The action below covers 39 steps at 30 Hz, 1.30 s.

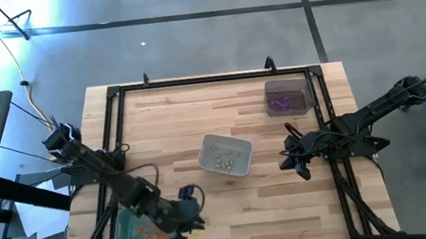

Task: Sort Halloween decoration
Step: Put the white skull toy into the white bin

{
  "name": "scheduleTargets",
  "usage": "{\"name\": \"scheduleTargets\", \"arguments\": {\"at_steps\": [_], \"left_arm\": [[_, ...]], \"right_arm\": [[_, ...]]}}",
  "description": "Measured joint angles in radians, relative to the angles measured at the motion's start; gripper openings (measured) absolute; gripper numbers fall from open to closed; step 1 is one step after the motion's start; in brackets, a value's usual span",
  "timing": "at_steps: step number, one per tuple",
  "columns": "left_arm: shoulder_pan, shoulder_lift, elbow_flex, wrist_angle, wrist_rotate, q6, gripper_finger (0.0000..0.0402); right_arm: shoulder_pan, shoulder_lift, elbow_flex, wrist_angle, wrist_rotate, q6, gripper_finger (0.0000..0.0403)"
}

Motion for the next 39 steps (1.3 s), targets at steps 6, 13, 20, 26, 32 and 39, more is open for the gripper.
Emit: {"name": "scheduleTargets", "arguments": {"at_steps": [6,13,20,26,32,39], "left_arm": [[0.057,-0.061,0.001,-0.006,-0.072,0.079,0.0029],[0.213,-0.065,0.001,-0.011,-0.120,0.198,0.0036],[0.405,-0.066,0.001,-0.008,-0.122,0.367,0.0036],[0.549,-0.063,0.001,-0.007,-0.116,0.395,0.0037],[0.614,-0.063,0.001,-0.007,-0.085,0.394,0.0037],[0.622,-0.003,0.004,0.014,-0.085,0.393,0.0037]], "right_arm": [[0.000,0.000,0.000,0.000,0.000,0.000,0.0000],[0.000,0.000,0.000,0.000,0.000,0.000,0.0000],[0.000,0.000,0.000,0.000,0.000,0.000,0.0000],[0.000,0.000,0.000,0.000,0.000,0.000,0.0000],[0.000,0.000,0.000,0.000,0.000,0.000,0.0000],[0.000,0.000,0.000,0.001,0.000,0.000,0.0000]]}}
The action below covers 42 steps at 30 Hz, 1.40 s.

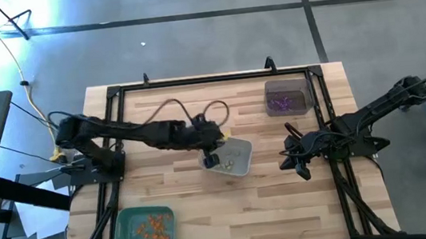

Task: Sort Halloween decoration
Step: Put the white skull toy into the white bin, then return to Home Position

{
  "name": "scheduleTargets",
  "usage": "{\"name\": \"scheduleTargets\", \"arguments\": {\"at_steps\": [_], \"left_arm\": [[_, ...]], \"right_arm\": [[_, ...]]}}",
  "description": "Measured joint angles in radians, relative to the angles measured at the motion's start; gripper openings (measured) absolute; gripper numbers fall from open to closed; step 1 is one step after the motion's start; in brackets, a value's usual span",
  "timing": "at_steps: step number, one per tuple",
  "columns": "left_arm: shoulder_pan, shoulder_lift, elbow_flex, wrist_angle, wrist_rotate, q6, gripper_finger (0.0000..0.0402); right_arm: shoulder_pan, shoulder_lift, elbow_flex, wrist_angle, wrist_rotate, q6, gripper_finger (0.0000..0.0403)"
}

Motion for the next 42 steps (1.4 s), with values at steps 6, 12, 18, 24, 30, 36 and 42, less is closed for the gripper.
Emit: {"name": "scheduleTargets", "arguments": {"at_steps": [6,12,18,24,30,36,42], "left_arm": [[0.000,0.135,-0.004,-0.001,0.000,-0.050,0.0037],[0.000,0.255,-0.003,0.051,0.012,-0.111,0.0037],[0.000,0.321,-0.005,0.075,0.072,-0.216,0.0037],[0.000,0.344,-0.003,0.071,0.092,-0.296,0.0037],[0.001,0.341,-0.003,0.106,0.090,-0.453,0.0064],[-0.007,0.341,-0.003,0.161,0.097,-0.515,0.0130],[-0.027,0.311,-0.005,0.161,0.129,-0.511,0.0178]], "right_arm": [[0.000,0.002,0.000,-0.002,0.000,0.000,0.0000],[0.000,-0.001,0.000,-0.001,0.000,0.000,0.0000],[0.000,0.000,0.000,-0.015,0.000,0.000,0.0000],[0.000,0.000,0.000,-0.016,0.000,0.000,0.0000],[0.000,0.000,0.000,-0.016,0.000,0.000,0.0000],[0.000,0.000,0.000,-0.016,0.000,0.000,0.0000],[0.000,0.000,0.000,-0.016,0.000,0.000,0.0000]]}}
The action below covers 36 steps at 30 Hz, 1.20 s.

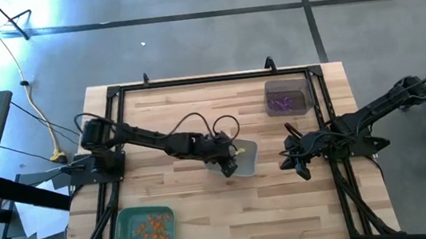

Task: Sort Halloween decoration
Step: Return to Home Position

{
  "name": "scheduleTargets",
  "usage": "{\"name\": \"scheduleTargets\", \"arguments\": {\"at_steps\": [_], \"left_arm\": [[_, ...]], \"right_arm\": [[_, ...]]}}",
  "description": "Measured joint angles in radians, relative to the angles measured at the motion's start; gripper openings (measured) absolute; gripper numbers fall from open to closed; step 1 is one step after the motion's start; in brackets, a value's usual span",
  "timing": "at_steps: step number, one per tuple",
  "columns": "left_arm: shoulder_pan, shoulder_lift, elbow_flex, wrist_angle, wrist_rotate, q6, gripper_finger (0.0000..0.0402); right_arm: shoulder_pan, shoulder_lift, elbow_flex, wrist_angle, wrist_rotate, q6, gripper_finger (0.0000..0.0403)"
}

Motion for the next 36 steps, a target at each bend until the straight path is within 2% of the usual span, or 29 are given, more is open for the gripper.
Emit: {"name": "scheduleTargets", "arguments": {"at_steps": [3,13,19,23,26,30,33,36], "left_arm": [[-0.012,-0.064,0.000,-0.014,-0.018,0.003,0.0181],[-0.106,-0.418,0.002,-0.198,-0.277,-0.019,0.0181],[-0.200,-0.585,0.002,-0.286,-0.365,-0.021,0.0181],[-0.264,-0.667,0.002,-0.358,-0.349,0.005,0.0181],[-0.307,-0.718,0.002,-0.398,-0.280,0.056,0.0181],[-0.367,-0.758,0.002,-0.407,-0.182,0.223,0.0181],[-0.414,-0.770,0.002,-0.418,-0.171,0.357,0.0181],[-0.442,-0.768,-0.001,-0.410,-0.178,0.427,0.0181]], "right_arm": [[0.000,0.000,0.000,0.000,0.000,0.000,0.0000],[0.000,0.000,0.000,0.000,0.000,0.000,0.0000],[0.000,0.000,0.000,0.000,0.000,0.000,0.0000],[0.000,0.000,0.000,-0.001,0.000,0.000,0.0000],[0.000,0.000,0.000,-0.001,0.000,0.000,0.0000],[0.000,0.000,0.000,-0.001,0.000,0.000,0.0000],[0.000,0.000,0.000,0.000,0.000,0.000,0.0000],[0.000,0.000,0.000,0.000,0.000,0.000,0.0000]]}}
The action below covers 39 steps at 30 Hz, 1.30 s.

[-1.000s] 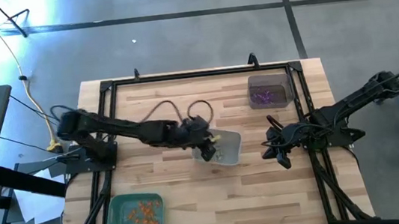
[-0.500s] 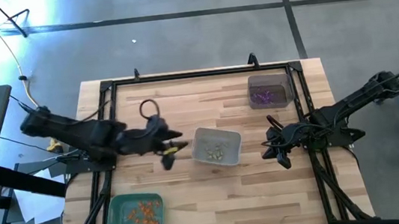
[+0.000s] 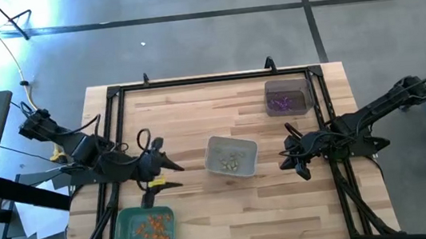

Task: Sort Halloween decoration
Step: Return to Home Position

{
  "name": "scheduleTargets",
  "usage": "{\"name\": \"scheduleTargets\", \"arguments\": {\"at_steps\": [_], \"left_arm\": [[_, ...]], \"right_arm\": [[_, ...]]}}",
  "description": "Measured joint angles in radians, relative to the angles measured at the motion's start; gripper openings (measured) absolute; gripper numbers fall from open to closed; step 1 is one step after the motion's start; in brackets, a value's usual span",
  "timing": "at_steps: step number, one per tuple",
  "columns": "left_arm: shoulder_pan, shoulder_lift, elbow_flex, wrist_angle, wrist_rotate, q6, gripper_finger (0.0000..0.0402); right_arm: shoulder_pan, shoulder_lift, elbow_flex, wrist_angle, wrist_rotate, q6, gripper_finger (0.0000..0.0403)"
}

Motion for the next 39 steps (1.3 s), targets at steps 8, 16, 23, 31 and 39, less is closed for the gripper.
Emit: {"name": "scheduleTargets", "arguments": {"at_steps": [8,16,23,31,39], "left_arm": [[-0.066,-0.205,-0.313,0.204,-0.174,-0.126,0.0181],[-0.072,-0.522,-0.763,0.479,-0.203,-0.170,0.0181],[-0.071,-0.692,-1.036,0.763,-0.208,-0.163,0.0181],[-0.071,-0.706,-1.175,0.998,-0.207,-0.162,0.0181],[-0.071,-0.706,-1.244,1.080,-0.206,-0.158,0.0181]], "right_arm": [[0.000,0.000,0.000,-0.001,0.000,0.000,0.0000],[0.000,0.000,0.000,-0.003,0.000,0.000,0.0000],[0.000,0.000,0.000,-0.006,0.000,0.000,0.0000],[0.000,0.000,0.000,-0.007,0.000,0.000,0.0000],[0.000,0.000,0.000,-0.007,0.000,0.000,0.0000]]}}
